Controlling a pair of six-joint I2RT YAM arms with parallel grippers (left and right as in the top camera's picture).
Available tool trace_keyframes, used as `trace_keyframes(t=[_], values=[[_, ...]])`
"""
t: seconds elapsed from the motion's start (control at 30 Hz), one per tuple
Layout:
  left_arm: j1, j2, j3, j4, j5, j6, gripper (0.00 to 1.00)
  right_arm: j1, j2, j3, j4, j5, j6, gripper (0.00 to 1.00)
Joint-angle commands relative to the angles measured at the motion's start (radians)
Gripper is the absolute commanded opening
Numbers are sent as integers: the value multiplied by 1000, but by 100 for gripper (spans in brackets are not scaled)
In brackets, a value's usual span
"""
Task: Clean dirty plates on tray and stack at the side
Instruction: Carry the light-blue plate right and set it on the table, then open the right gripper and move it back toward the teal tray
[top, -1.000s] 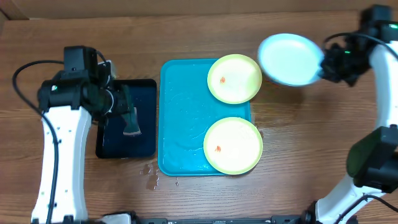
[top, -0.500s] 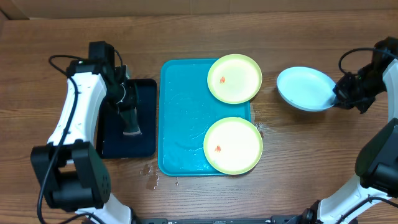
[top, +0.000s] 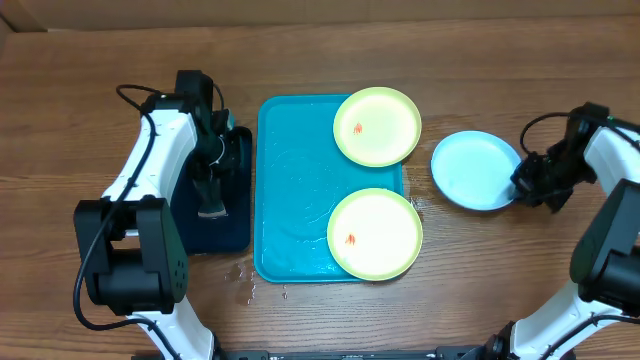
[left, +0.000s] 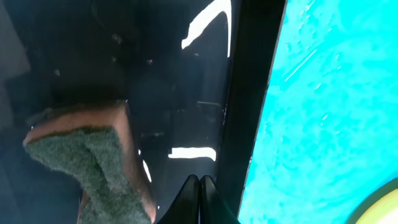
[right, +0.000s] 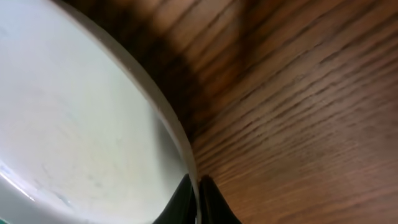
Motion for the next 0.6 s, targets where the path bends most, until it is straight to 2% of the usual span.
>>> trace_keyframes(t=[0.0,0.1,0.17,0.23,0.43,0.57], values=[[-13,39,-8,20,8,26,4,3,-26,-57,37,3,5,4],[-21,66,-19,49,8,47,4,4,-26,-86,58,4,4,5],[-24,87,-21,61,20,47,4,4,-26,-89,57,4,4,9],[-27,107,-21,69,48,47,4,4,-26,-89,57,3,4,22],[-27,121,-21,78,194,108,4,4,-26,-89,61,3,4,38],[-27,121,-21,79,222,118,4,4,-26,-89,56,-21,4,58]])
